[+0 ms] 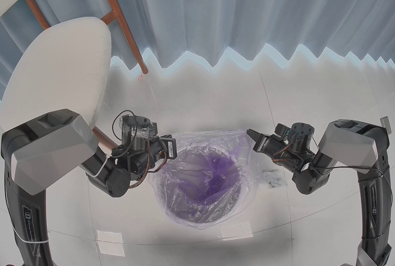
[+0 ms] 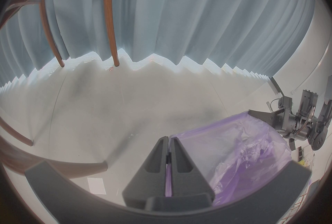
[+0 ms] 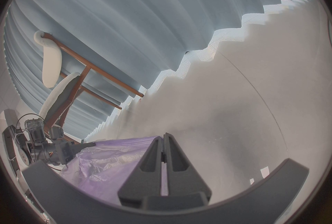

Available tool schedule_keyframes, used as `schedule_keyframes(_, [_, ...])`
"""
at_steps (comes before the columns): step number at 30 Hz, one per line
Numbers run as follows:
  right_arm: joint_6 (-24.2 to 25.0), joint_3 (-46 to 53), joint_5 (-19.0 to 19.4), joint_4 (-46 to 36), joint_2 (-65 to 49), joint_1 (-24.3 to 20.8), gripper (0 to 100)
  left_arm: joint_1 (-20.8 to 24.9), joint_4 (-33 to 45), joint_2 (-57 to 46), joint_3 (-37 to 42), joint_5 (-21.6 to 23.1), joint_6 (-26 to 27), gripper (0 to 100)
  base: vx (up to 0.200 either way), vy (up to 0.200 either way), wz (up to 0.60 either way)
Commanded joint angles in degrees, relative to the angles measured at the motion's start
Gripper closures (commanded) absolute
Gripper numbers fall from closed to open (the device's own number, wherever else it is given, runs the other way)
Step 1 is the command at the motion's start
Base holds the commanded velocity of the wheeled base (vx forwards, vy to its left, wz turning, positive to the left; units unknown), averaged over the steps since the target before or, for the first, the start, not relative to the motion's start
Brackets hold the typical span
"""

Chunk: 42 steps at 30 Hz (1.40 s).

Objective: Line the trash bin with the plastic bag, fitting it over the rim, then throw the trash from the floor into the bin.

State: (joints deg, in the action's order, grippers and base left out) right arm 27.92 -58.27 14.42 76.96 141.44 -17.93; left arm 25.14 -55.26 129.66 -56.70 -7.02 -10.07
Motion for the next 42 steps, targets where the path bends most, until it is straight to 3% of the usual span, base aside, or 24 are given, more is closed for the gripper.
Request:
schedule_keyframes(1, [1.4, 0.1, 0.0, 0.0, 0.3, -0.1, 100, 0.4, 0.0, 0.0, -0.1, -0.1, 0.0, 100, 0.000, 0.000, 0.00])
schedule_keyframes(6, [1.8, 0.4, 0.0, -0.1, 0.4, -0.1, 100, 0.7, 0.1, 0.1, 0.6, -0.3, 0.0, 100, 0.000, 0.000, 0.00])
schedule_keyframes(7, [1.9, 0.8, 0.0, -0.1, 0.4, -0.1, 100, 0.7, 0.1, 0.1, 0.9, -0.4, 0.0, 0, 0.000, 0.000, 0.00])
schedule_keyframes(8, [1.9, 0.9, 0.0, 0.0, 0.4, 0.0, 100, 0.7, -0.1, 0.1, 1.2, -0.4, 0.2, 0, 0.000, 0.000, 0.00])
schedule_keyframes(9, [1.9, 1.1, 0.0, 0.1, 0.2, 0.0, 0, 0.8, -0.5, 0.0, 1.4, -0.4, 0.1, 0, 0.000, 0.000, 0.00])
schedule_keyframes(15, [7.2, 6.9, 0.3, 8.0, -2.9, 0.1, 0, 3.0, -2.7, -3.9, 4.7, -0.5, -0.1, 0, 0.000, 0.000, 0.00])
schedule_keyframes(24, [8.1, 11.2, 0.4, 13.0, -4.9, 0.1, 0, 3.8, -4.5, -13.4, 13.0, -2.0, -0.8, 0, 0.000, 0.000, 0.00])
schedule_keyframes(28, [11.7, 13.6, 1.3, 13.0, -7.2, 0.1, 0, 3.4, -8.3, -16.8, 20.9, -1.8, -0.9, 0, 0.000, 0.000, 0.00])
schedule_keyframes(35, [11.6, 19.4, 1.8, 13.0, -13.8, 0.5, 0, 3.1, -12.9, -19.6, 34.4, -1.9, -1.4, 0, 0.000, 0.000, 0.00])
schedule_keyframes(40, [11.3, 25.7, 2.0, 13.0, -19.2, 0.8, 0, 3.0, -16.5, -18.3, 39.4, -1.0, -11.4, 0, 0.000, 0.000, 0.00])
schedule_keyframes(42, [11.3, 27.4, 2.1, 13.0, -20.9, 0.8, 0, 2.8, -17.2, -17.6, 39.6, 2.2, -17.3, 0, 0.000, 0.000, 0.00])
